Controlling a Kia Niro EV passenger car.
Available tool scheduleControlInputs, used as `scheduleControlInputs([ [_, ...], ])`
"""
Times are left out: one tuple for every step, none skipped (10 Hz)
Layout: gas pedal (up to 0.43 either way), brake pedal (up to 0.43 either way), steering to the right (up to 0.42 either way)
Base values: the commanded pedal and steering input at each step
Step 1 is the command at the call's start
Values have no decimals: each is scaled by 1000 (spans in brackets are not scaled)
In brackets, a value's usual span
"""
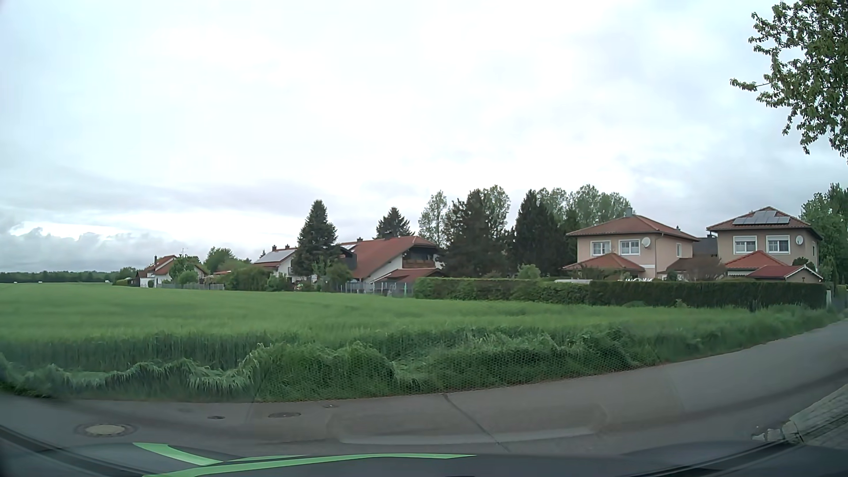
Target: Follow the waypoints while adhering to traffic rules and regulations
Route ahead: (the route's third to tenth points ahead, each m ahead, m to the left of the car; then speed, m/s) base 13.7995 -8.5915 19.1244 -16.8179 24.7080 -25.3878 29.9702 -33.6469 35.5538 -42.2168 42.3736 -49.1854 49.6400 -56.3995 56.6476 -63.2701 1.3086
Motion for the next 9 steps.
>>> scheduleControlInputs([
  [130, 0, 299],
  [130, 0, 315],
  [130, 0, 332],
  [130, 0, 354],
  [130, 0, 382],
  [130, 0, 409],
  [130, 0, 429],
  [130, 0, 454],
  [130, 0, 474],
])
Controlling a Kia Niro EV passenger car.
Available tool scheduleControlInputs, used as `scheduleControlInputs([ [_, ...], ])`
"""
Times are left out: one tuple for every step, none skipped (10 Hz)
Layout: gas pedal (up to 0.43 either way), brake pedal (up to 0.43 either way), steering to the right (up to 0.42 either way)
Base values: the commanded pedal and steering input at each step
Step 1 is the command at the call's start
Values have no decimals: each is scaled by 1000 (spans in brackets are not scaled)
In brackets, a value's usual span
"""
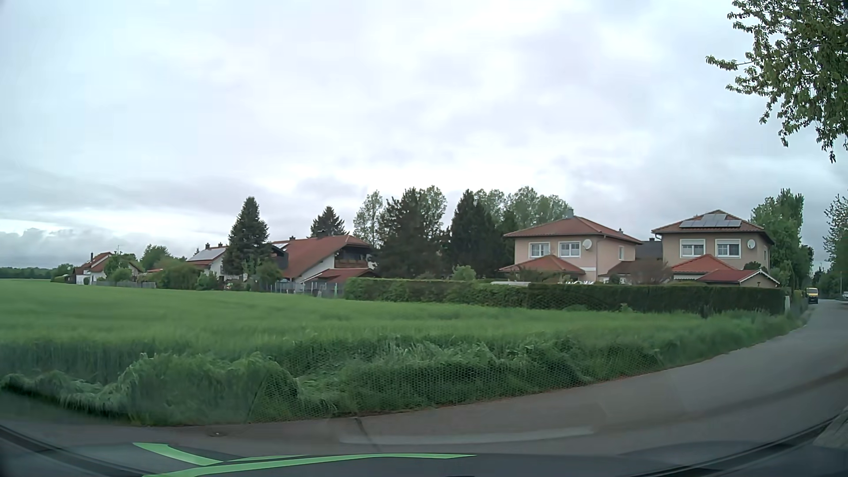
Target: Follow the waypoints while adhering to traffic rules and regulations
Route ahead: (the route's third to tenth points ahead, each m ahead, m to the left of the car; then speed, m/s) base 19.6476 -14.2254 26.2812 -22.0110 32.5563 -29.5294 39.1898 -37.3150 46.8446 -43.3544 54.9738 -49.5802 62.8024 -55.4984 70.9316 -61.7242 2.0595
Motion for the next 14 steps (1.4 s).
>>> scheduleControlInputs([
  [130, 0, 488],
  [130, 0, 508],
  [130, 0, 527],
  [130, 0, 543],
  [130, 0, 555],
  [130, 0, 554],
  [130, 0, 550],
  [138, 0, 541],
  [138, 0, 533],
  [138, 0, 524],
  [138, 0, 516],
  [138, 0, 507],
  [138, 0, 496],
  [138, 0, 482],
])
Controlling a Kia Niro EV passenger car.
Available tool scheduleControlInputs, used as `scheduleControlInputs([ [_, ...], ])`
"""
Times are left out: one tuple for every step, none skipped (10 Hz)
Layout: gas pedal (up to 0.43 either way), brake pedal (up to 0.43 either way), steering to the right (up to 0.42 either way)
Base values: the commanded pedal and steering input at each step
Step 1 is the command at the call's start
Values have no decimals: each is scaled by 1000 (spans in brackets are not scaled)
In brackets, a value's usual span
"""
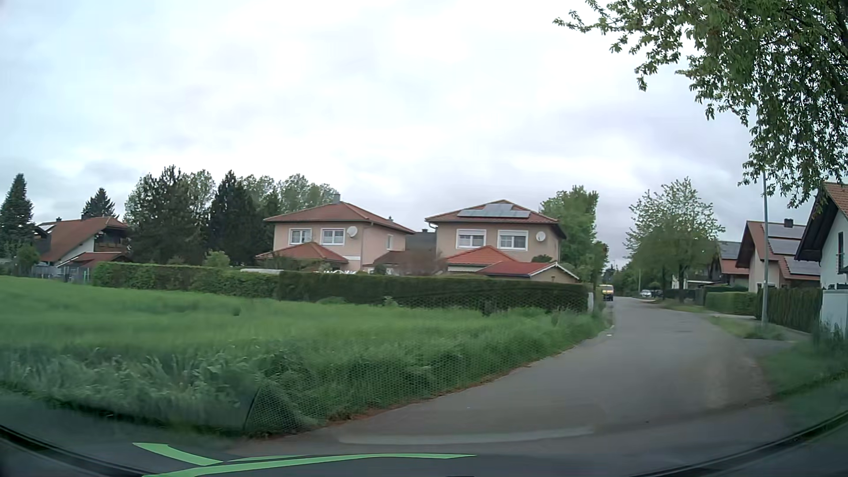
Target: Follow the waypoints while adhering to traffic rules and regulations
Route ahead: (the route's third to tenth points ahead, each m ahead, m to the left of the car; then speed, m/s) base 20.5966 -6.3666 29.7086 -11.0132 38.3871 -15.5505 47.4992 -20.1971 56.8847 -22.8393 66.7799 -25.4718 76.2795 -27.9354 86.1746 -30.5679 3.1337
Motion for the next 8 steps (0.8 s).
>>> scheduleControlInputs([
  [138, 0, 463],
  [138, 0, 443],
  [138, 0, 419],
  [138, 0, 401],
  [150, 0, 376],
  [150, 0, 351],
  [150, 0, 324],
  [150, 0, 298],
])
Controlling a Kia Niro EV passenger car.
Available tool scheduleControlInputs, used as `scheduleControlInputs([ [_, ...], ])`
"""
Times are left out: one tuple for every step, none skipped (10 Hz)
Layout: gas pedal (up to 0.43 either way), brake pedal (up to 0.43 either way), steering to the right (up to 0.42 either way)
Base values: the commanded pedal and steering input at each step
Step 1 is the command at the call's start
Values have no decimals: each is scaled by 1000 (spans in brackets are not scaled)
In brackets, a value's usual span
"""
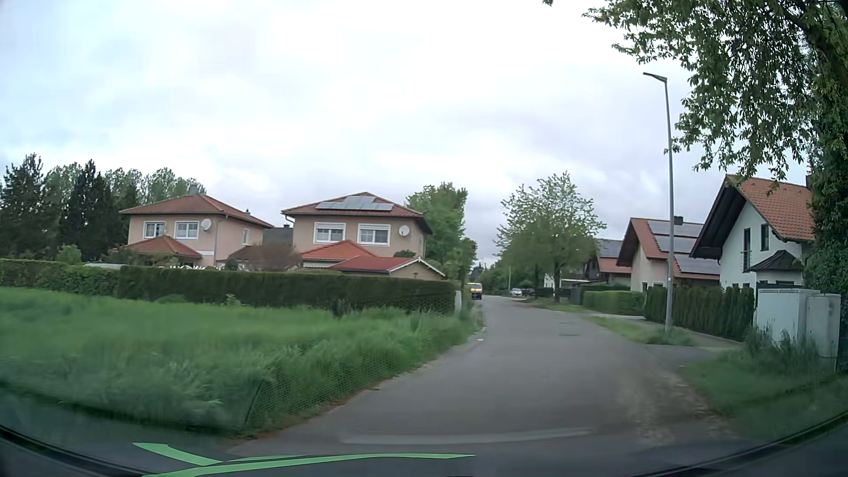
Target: Follow the waypoints while adhering to traffic rules and regulations
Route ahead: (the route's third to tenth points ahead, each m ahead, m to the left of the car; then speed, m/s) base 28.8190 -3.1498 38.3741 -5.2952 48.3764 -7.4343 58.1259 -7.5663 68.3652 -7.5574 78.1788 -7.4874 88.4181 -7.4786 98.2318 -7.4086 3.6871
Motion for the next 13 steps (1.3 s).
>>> scheduleControlInputs([
  [150, 0, 271],
  [157, 0, 253],
  [157, 0, 232],
  [157, 0, 217],
  [157, 0, 200],
  [157, 0, 190],
  [157, 0, 184],
  [157, 0, 178],
  [157, 0, 167],
  [157, 0, 153],
  [157, 0, 131],
  [157, 0, 108],
  [150, 0, 92],
])
